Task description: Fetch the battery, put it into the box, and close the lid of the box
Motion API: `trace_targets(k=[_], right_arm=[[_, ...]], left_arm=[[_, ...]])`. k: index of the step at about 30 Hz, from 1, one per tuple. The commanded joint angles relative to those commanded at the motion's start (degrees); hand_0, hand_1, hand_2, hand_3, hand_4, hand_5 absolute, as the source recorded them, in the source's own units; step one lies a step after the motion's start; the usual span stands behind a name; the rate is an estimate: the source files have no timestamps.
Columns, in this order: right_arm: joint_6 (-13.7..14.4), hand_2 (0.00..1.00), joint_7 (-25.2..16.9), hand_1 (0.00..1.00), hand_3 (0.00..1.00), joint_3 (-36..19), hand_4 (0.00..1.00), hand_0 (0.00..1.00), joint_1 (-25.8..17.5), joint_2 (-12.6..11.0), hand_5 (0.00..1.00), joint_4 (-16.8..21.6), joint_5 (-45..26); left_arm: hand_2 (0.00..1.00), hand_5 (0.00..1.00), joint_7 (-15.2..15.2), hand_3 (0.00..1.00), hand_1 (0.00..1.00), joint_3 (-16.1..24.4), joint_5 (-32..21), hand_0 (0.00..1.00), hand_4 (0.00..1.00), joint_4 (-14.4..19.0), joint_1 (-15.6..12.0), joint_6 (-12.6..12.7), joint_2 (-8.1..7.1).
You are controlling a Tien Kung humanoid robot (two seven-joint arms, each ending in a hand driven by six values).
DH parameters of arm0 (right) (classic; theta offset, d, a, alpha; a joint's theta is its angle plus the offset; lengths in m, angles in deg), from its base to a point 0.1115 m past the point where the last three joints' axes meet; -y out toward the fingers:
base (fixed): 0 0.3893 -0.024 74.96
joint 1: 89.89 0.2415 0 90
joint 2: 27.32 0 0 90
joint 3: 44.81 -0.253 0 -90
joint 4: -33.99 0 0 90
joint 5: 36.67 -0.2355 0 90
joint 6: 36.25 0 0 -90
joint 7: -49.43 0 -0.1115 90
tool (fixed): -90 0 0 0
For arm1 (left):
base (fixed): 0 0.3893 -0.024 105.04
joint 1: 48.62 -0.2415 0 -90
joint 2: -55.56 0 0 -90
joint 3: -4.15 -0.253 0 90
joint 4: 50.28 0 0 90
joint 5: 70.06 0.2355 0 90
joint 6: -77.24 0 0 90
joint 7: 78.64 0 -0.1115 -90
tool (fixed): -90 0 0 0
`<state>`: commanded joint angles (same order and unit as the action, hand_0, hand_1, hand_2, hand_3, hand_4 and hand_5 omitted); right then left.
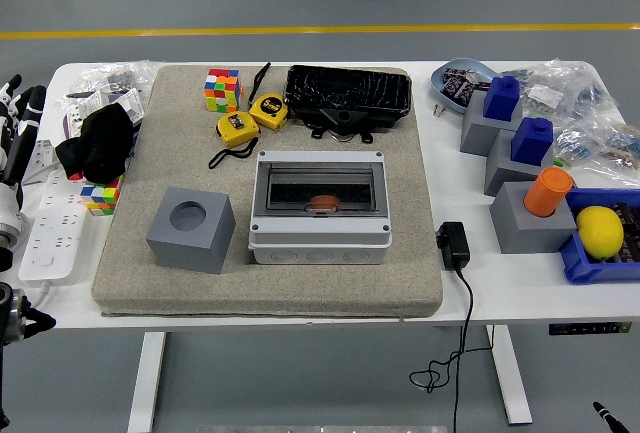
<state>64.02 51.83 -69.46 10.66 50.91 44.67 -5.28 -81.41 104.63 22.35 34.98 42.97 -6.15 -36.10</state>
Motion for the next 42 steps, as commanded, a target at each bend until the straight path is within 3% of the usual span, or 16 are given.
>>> trace_targets(k=[3,5,6,11,12,13,17,18,19,23,24,29,30,42], right_arm=[[0.04,0.724,-0.03,0.672,0.796,0.22,0.998,0.707,-0.07,0.0,0.998,0.0,0.02],[0.07,0.724,-0.05,0.672,0.796,0.25,0.998,0.707,-0.11,0.0,0.998,0.0,0.02],[0.08,0.724,-0.07,0.672,0.796,0.17,0.998,0.707,-0.13,0.0,0.998,0.02,0.09],[0.06,0.724,-0.13,0.672,0.796,-0.2,0.998,0.707,-0.11,0.0,0.998,0.17,0.52],[0.05,0.723,-0.13,0.672,0.796,-0.29,0.998,0.707,-0.13,0.01,0.998,0.2,0.61],[0.04,0.723,-0.13,0.672,0.796,-0.25,0.998,0.707,-0.12,0.03,0.998,0.21,0.62],[0.01,0.723,-0.14,0.672,0.796,-0.46,0.998,0.707,-0.21,0.17,0.998,0.23,0.77],[0.0,0.723,-0.13,0.673,0.796,-0.42,0.998,0.708,-0.21,0.19,0.998,0.23,0.76],[0.0,0.723,-0.12,0.673,0.796,-0.45,0.998,0.708,-0.25,0.24,0.998,0.22,0.79],[0.0,0.723,-0.09,0.673,0.796,-0.61,0.998,0.708,-0.24,0.25,0.998,0.2,0.89],[0.0,0.723,-0.09,0.672,0.796,-0.64,0.998,0.708,-0.24,0.25,0.998,0.2,0.92],[0.05,0.723,-0.06,0.672,0.796,-0.59,0.998,0.708,-0.42,0.37,0.998,0.06,0.69],[0.05,0.724,-0.04,0.672,0.796,-0.66,0.998,0.708,-0.47,0.4,0.998,0.05,0.74],[0.05,0.724,-0.13,0.672,0.796,-1.18,0.998,0.709,-0.52,0.41,0.998,-0.03,1.06]], left_arm=[[0.931,0.998,-0.27,0.793,0.997,0.72,-5.14,0.964,0.998,-0.33,-0.07,-0.73,0.0],[0.931,0.998,-1.38,0.793,0.997,0.75,-9.32,0.964,0.998,-0.43,-0.18,0.88,-0.07],[0.909,0.998,-1.56,0.758,0.956,0.79,-9.85,0.991,0.998,-0.38,-0.22,1.23,-0.05],[0.909,0.998,-1.69,0.758,0.956,1.41,-10.49,0.991,0.998,-0.62,-0.29,0.87,0.12],[0.623,0.998,-1.84,0.878,0.605,1.53,-12.08,0.723,0.998,-0.64,-0.29,0.7,0.09],[0.623,0.998,-2.16,0.878,0.605,1.17,-14.29,0.723,0.998,-0.72,-0.37,0.75,-0.16],[0.623,0.998,-1.54,0.878,0.605,0.9,-10.98,0.723,0.998,-0.29,-0.49,0.05,-0.06],[0.929,0.998,-1.47,0.874,0.881,1.0,-11.96,0.809,0.998,-0.38,-0.46,-0.11,-0.01],[0.929,0.998,-1.69,0.874,0.881,1.19,-14.25,0.809,0.998,-0.59,-0.41,-0.77,0.02],[0.929,0.998,-1.77,0.874,0.881,0.57,-15.28,0.809,0.998,-0.32,-0.37,2.17,-0.17],[0.936,0.998,-1.63,0.892,0.77,0.64,-14.92,0.443,0.998,-0.34,-0.32,2.7,-0.1],[0.936,0.998,-1.47,0.892,0.77,0.41,-14.13,0.443,0.998,-0.17,-0.41,3.27,0.16],[0.942,0.998,-1.43,0.878,0.786,0.4,-14.03,0.277,0.998,-0.2,-0.44,3.28,0.19],[0.934,0.998,-1.27,0.87,0.782,-0.78,-12.94,0.281,0.998,0.67,-0.33,3.06,0.24]])
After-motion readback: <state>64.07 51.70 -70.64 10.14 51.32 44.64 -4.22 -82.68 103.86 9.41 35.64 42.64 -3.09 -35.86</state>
